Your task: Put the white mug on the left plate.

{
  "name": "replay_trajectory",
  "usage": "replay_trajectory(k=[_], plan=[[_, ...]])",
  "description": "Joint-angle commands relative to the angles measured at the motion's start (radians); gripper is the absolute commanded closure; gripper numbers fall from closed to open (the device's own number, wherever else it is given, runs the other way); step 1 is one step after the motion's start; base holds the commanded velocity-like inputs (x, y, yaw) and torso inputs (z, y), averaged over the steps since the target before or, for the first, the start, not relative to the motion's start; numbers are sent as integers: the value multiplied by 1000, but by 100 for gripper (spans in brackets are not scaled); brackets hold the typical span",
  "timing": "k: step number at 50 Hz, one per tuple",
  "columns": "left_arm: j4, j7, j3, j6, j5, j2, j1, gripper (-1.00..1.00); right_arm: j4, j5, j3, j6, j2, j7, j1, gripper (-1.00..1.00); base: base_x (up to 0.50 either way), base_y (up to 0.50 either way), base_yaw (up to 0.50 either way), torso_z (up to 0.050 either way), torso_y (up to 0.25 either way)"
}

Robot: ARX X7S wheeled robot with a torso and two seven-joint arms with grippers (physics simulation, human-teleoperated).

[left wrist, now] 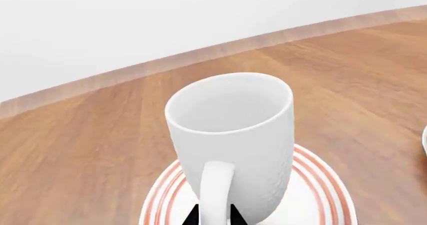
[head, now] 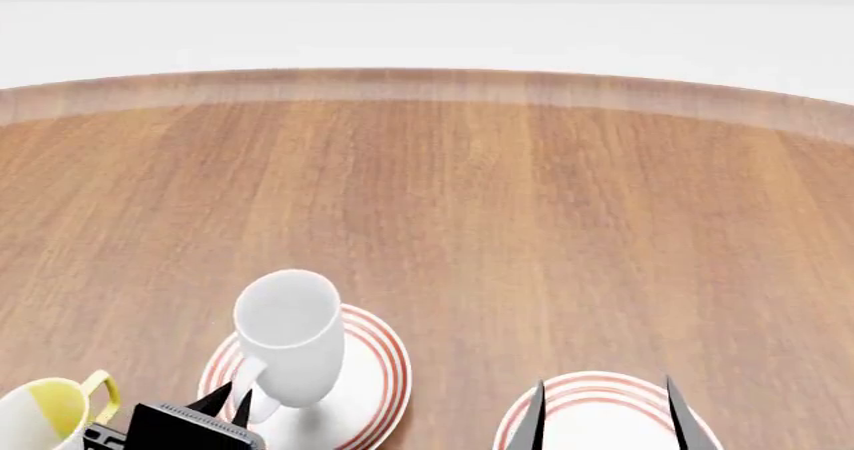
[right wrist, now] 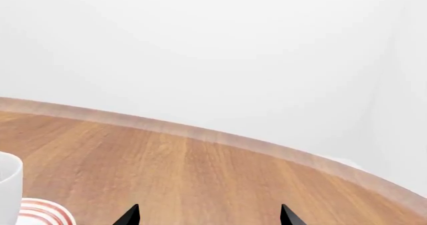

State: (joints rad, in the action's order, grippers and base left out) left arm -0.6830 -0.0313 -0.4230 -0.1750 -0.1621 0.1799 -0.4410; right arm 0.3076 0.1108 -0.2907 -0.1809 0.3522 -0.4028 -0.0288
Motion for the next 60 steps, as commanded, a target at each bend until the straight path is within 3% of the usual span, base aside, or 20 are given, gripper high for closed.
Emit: replay_trajectory(k=[1,22,23,37,60], plan=[[-55,6,5,-13,-25,-24,-32,100,7,4,1,-3,4,-3,1,-100,0,0,0,0,0],[-195,16,10,-72,-43,-57,-87,100,5,7,-1,0,9,-9,0,-100,0,0,0,0,0],[-201,9,10,-75,-40,-58,-88,-100,4,6,-3,1,9,-8,1,-100,0,0,0,0,0],[-119,-2,3,-39,-46,-40,-62,-100,2,4,-7,0,12,-12,-3,-100,0,0,0,0,0],[322,-56,-4,142,-81,52,63,-100,-1,4,-17,-9,10,-17,-20,-100,0,0,0,0,0]])
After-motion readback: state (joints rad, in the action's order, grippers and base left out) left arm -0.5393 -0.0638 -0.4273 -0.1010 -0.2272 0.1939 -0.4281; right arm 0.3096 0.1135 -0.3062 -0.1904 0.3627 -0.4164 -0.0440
